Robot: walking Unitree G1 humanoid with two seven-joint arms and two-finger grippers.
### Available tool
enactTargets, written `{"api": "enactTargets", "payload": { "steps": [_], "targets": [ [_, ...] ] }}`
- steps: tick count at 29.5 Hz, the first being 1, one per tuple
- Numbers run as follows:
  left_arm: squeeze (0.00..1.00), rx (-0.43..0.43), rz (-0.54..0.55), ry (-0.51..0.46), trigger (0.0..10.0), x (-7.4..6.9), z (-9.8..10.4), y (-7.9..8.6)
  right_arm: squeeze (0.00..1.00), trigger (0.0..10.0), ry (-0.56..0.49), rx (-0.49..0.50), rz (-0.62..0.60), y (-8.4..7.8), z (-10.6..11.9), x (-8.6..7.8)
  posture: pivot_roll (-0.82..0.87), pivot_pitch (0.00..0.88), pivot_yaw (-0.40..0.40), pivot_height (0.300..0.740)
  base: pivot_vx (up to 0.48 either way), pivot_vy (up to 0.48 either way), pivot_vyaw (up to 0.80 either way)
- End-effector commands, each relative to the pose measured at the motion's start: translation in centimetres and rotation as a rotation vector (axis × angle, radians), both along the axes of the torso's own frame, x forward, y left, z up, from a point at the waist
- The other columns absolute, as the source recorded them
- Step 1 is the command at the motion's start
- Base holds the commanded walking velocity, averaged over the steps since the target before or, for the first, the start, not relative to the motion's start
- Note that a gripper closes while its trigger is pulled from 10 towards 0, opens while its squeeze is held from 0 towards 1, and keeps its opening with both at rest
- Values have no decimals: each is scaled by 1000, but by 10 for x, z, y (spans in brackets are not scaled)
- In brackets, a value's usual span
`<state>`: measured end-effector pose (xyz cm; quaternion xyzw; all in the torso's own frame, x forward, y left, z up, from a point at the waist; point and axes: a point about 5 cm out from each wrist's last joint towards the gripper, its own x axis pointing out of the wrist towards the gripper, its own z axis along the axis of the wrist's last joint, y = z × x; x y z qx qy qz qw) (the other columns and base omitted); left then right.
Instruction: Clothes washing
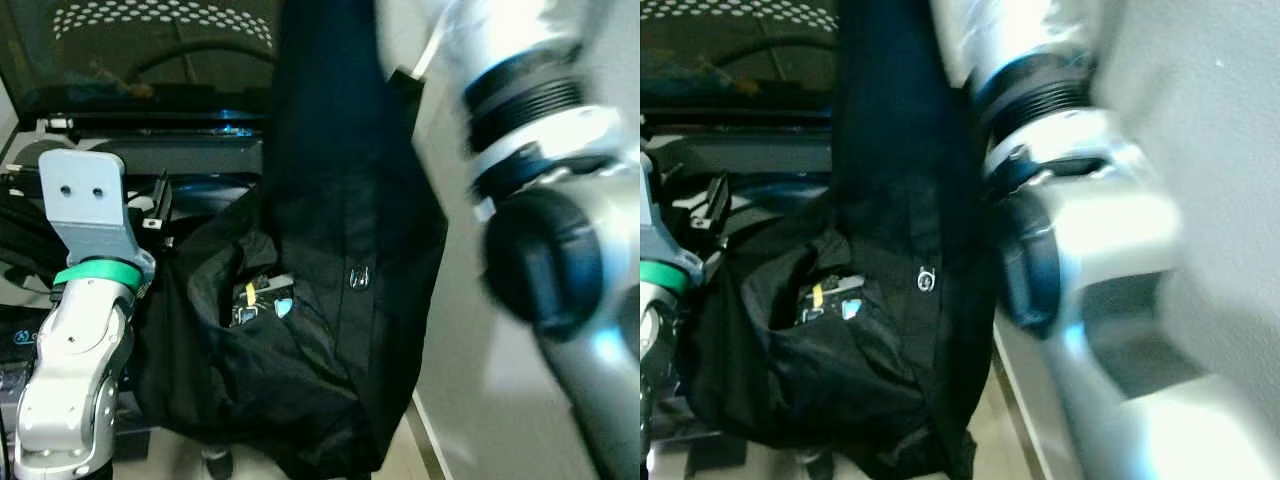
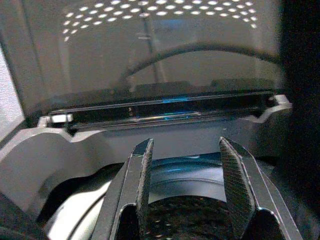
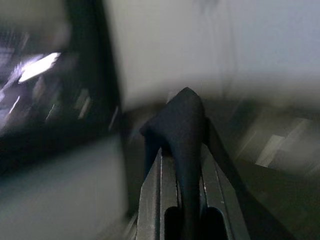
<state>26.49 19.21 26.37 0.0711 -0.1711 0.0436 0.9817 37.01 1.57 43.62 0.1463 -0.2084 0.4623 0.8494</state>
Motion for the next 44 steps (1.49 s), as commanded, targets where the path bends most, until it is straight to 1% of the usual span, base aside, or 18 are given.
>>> {"api": "enactTargets", "payload": {
  "steps": [1,2,8,10,11,15,21,22,23,24,25,26,33,34,35,37,43,44],
  "targets": [
    [0,2,7,7,10000,-3,-2,0,0,10000,-30,-22,1,-3,7,-2,172,53,-46,740,0,0,0],
    [0,1,-16,12,10000,-3,-4,-5,0,10000,-4,-115,34,23,-12,-6,167,51,-43,740,0,0,0],
    [0,4,-32,16,10000,-3,-6,-11,0,10000,20,-172,68,48,-27,-14,165,51,-46,740,0,0,0],
    [0,0,-36,17,10000,-3,-6,-14,0,10000,7,-225,144,78,-39,-30,173,56,-57,740,0,0,0],
    [0,0,-36,17,10000,-3,-6,-14,0,10000,7,-225,144,78,-39,-30,173,56,-57,740,0,0,0],
    [0,0,-39,32,10000,-7,-10,-17,0,10000,3,-247,279,110,-47,-54,177,65,-65,740,0,0,0],
    [0,3,-35,46,10000,-9,-13,-18,0,10000,18,-230,325,120,-48,-62,178,69,-69,740,0,0,0],
    [0,4,-34,48,10000,-9,-13,-19,86,10000,22,-220,329,120,-48,-63,179,71,-71,740,0,0,0],
    [0,4,-34,48,10000,-9,-13,-19,86,10000,22,-220,329,120,-48,-63,179,71,-71,740,0,0,0],
    [0,5,-34,49,10000,-9,-13,-19,302,10000,25,-211,329,121,-47,-64,179,71,-71,740,0,0,0],
    [0,7,-35,51,10000,-9,-13,-19,898,10000,27,-200,330,122,-45,-65,178,68,-69,740,0,0,0],
    [0,7,-37,52,10000,-9,-14,-20,1000,10000,28,-193,332,122,-43,-66,178,68,-69,740,0,0,0],
    [0,10,-43,54,10000,-5,-13,-21,1000,10000,12,-134,412,124,-31,-74,178,68,-69,740,0,0,0],
    [0,9,-45,54,10000,-4,-13,-21,663,10000,-11,-105,463,124,-25,-79,175,54,-63,740,0,0,0],
    [0,9,-45,54,10000,-4,-13,-21,663,10000,-11,-105,463,124,-25,-79,175,54,-63,740,0,0,0],
    [0,9,-49,53,10000,-2,-13,-22,0,10000,-52,-84,533,125,-17,-86,174,51,-60,740,0,0,0],
    [0,8,-51,51,10000,-1,-13,-23,63,10000,-114,-131,593,127,-15,-93,172,49,-56,740,0,0,0],
    [0,8,-52,52,10000,-2,-14,-22,1000,10000,-132,-163,600,128,-17,-94,172,49,-56,740,0,0,0]
  ]
}}
